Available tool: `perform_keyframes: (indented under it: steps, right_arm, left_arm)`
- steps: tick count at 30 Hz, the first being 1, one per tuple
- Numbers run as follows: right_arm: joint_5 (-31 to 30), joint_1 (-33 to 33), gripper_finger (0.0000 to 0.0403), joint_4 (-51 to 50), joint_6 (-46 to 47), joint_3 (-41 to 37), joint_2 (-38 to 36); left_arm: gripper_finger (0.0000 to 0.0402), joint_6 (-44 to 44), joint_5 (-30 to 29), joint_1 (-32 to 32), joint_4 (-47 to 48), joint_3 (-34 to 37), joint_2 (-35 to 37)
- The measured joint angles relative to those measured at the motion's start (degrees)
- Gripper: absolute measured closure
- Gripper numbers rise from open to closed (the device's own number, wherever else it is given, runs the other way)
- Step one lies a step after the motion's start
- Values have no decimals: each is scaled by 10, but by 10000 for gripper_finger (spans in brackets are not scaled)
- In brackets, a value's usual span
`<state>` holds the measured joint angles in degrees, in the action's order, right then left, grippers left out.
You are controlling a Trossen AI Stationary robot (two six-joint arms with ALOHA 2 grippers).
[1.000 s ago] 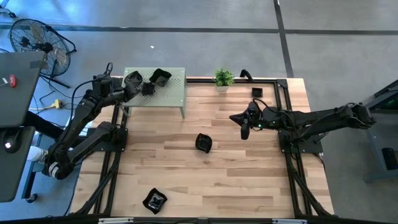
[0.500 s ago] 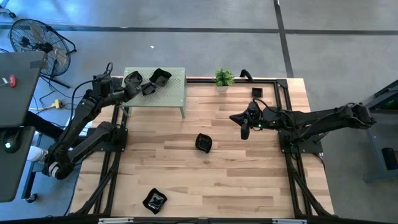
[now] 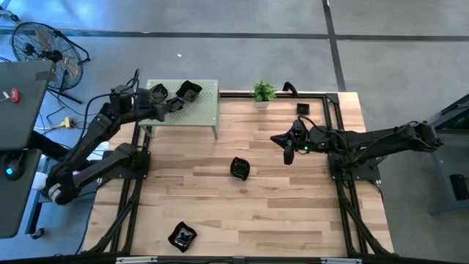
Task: Pick & Place Mini shaped plates
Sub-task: Stack the black square plate on top of the black square plate on the shelf
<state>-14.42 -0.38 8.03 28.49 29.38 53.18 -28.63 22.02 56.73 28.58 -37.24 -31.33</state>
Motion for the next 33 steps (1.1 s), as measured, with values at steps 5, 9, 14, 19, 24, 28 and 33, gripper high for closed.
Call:
perform_keyframes:
  steps: [5,9,14,19,24,28,33]
  right_arm:
    - [-3,0,399,0,0,0,0]
    - [-4,0,401,0,0,0,0]
    - [-5,0,399,0,-2,0,0]
    - [-7,0,397,0,-3,0,0]
    - [-18,0,397,0,-10,0,0]
    - [-22,0,396,0,-24,0,0]
    - [-18,0,396,0,-30,0,0]
  left_arm:
    - [348,43,-70,-59,51,-47,-43]
    - [348,77,-98,-85,89,-90,-95]
    - [348,122,-88,-88,96,-129,-146]
    - [348,162,-88,-88,145,-178,-193]
    - [348,213,-91,-90,213,-223,-236]
    - [348,231,-107,-117,235,-231,-264]
    - [323,240,-162,-159,235,-232,-277]
